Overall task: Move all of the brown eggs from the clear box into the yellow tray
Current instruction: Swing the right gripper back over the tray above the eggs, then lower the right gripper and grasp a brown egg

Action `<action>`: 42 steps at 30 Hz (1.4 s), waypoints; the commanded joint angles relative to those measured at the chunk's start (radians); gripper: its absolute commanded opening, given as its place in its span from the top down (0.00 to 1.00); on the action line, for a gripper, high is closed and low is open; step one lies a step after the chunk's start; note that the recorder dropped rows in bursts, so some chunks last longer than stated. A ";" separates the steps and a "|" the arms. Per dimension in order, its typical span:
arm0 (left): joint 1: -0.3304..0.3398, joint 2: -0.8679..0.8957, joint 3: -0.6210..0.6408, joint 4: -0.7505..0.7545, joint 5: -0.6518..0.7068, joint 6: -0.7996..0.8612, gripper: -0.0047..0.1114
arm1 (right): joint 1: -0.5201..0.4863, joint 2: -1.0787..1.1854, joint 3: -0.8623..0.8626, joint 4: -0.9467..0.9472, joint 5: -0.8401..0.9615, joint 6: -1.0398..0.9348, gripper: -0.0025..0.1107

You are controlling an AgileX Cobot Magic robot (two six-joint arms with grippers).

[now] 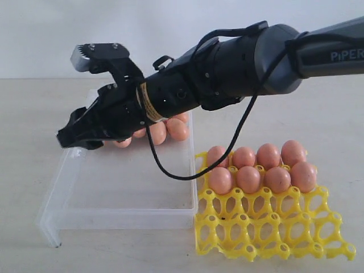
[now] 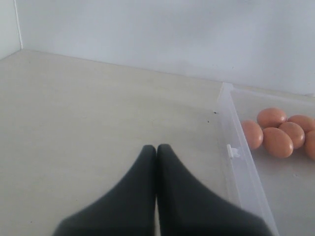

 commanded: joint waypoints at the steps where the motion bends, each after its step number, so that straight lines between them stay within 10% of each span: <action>1: -0.003 0.003 0.000 -0.008 0.003 -0.007 1.00 | 0.001 -0.039 0.002 0.002 0.337 -0.154 0.62; 8: -0.003 0.003 0.000 -0.008 0.003 -0.007 1.00 | 0.084 -0.071 0.013 0.038 0.968 -0.701 0.69; 13: -0.003 0.003 0.000 -0.008 0.003 -0.007 1.00 | 0.104 -0.065 0.011 0.512 1.442 -1.232 0.69; 21: -0.003 0.003 0.000 -0.008 0.003 -0.007 1.00 | -0.054 -0.065 -0.047 1.422 1.434 -1.836 0.69; 28: -0.003 0.003 0.000 -0.008 0.003 -0.007 1.00 | -0.054 -0.057 -0.235 1.570 1.347 -1.902 0.69; 34: -0.003 0.003 0.000 -0.008 0.003 -0.007 1.00 | -0.052 0.054 -0.357 1.741 1.414 -2.039 0.45; 42: -0.003 0.003 0.000 -0.007 0.001 -0.007 1.00 | -0.052 0.218 -0.453 1.739 1.317 -1.690 0.38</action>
